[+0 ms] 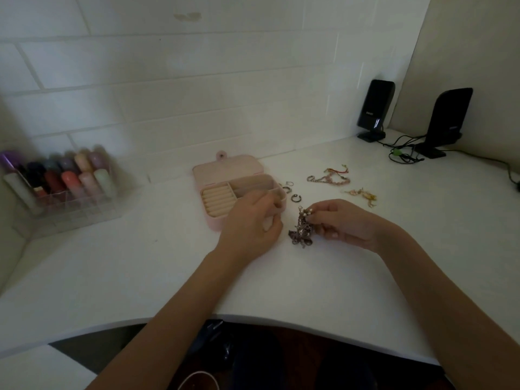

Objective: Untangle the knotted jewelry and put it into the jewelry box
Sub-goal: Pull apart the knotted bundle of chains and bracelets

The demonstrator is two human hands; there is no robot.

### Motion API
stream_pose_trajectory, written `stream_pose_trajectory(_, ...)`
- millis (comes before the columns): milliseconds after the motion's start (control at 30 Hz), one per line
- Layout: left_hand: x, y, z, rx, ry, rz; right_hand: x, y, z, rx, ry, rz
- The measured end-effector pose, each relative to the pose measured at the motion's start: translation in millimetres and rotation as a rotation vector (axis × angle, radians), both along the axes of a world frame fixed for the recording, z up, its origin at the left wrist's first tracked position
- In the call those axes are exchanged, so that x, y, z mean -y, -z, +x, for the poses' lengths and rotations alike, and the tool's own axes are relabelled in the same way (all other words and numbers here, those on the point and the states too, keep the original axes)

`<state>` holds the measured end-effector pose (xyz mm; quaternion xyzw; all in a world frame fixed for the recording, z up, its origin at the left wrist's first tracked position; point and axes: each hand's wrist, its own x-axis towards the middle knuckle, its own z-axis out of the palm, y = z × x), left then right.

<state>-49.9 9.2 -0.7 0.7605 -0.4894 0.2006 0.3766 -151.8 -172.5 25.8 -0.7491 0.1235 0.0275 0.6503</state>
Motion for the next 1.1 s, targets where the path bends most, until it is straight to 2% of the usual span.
stream_pose_trajectory(67, 9, 0, -14, -0.134, 0.068, -0.026, 1, 2, -1, 0.029, 0.001, 0.034)
stream_pose_trajectory(200, 29, -7, -33, -0.526, 0.17, -0.028, 5, 5, -2, 0.075, 0.011, 0.165)
stream_pose_trajectory(400, 41, -12, -24, -0.887, 0.258, -0.066, 16, 9, -7, 0.077, 0.057, 0.287)
stream_pose_trajectory(500, 37, -11, -18, -0.921, 0.299, -0.065, 17, 7, -10, 0.069, 0.033, 0.284)
stream_pose_trajectory(633, 35, -12, -12, -0.963, 0.203, -0.096, 22, 4, -12, 0.048, 0.092, 0.261)
stream_pose_trajectory(800, 37, -15, -13, -1.121, 0.229, -0.206, 23, 3, -16, 0.058, 0.164, 0.259)
stream_pose_trajectory(1100, 39, -4, -18, -0.947, 0.299, -0.062, 6, 1, -16, 0.136, 0.168, 0.245)
